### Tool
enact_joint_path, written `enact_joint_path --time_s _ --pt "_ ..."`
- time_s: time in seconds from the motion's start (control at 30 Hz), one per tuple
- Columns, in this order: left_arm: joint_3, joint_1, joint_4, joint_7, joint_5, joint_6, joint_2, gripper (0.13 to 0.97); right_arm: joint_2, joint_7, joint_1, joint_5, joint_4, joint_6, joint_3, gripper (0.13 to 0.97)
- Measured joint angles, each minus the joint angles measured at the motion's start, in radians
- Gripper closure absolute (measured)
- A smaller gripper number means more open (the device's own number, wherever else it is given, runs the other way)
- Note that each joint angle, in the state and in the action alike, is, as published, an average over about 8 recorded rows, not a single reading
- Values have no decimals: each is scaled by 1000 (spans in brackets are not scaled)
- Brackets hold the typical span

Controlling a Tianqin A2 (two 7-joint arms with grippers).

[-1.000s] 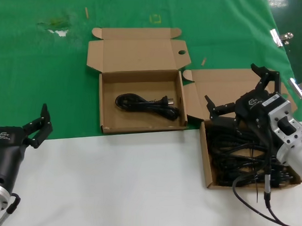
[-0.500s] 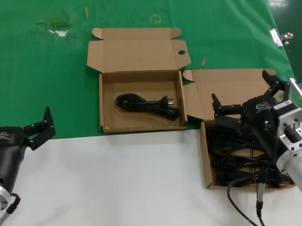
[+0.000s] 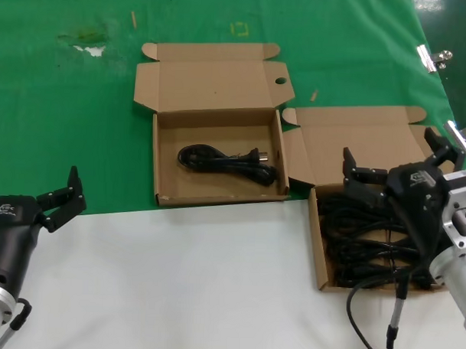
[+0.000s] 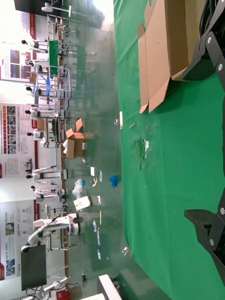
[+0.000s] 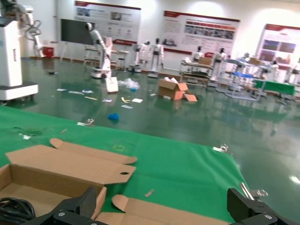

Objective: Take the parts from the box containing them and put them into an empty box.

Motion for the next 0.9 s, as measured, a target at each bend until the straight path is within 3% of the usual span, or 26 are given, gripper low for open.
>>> enact_joint_path --time_s 0.33,0.9 --pt "0 0 0 0 0 0 0 132 -30 -12 -37 59 11 54 16 129" --pt "0 0 0 0 0 0 0 132 -32 -12 -39 63 12 57 17 129"
